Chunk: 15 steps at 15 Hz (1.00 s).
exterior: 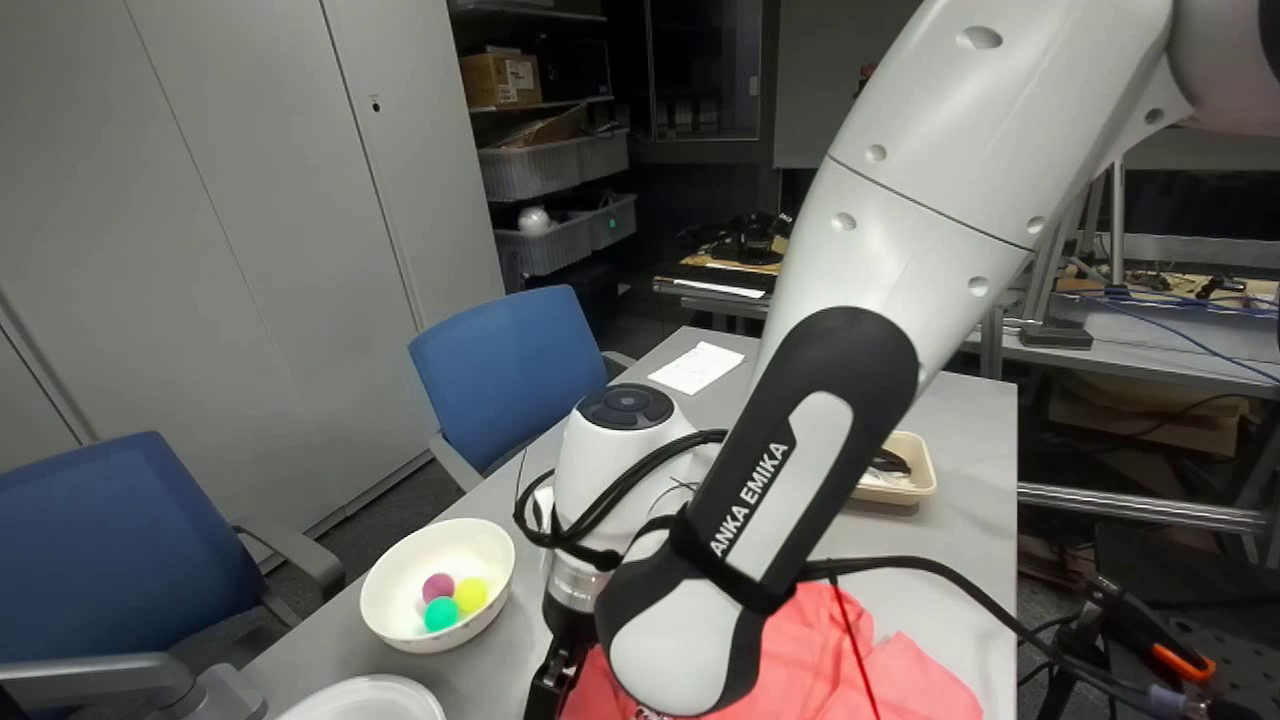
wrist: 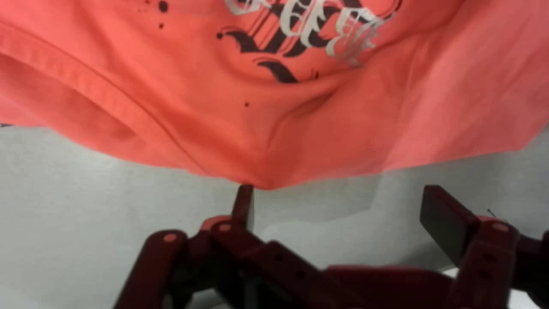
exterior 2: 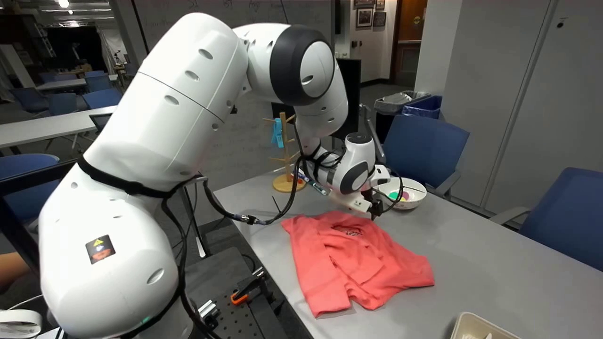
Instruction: Unfold the sweatshirt
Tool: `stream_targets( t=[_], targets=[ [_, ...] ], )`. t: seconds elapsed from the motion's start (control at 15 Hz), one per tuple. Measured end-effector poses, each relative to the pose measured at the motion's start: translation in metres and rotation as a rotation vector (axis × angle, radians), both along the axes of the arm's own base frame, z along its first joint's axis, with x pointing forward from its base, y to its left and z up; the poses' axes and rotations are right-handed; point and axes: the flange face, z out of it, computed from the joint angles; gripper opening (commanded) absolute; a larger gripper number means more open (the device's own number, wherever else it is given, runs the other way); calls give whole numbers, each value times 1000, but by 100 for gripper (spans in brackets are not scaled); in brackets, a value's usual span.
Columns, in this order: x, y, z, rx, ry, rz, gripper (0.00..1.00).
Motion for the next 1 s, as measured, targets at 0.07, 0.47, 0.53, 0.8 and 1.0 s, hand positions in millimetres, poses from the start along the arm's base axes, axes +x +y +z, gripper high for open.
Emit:
stream_targets(
  t=[0.07,0.47,0.53,0.8,1.0],
  targets=[
    [2,-2,1,-4,-21,-19,97],
    [5,-6,10,-17,-34,-66,100],
    [5,-5,14,-21,-9,-65,100],
    [0,4,49,-29,106,-48,100],
    [-11,12,59,-24,211,-37,100]
  ],
)
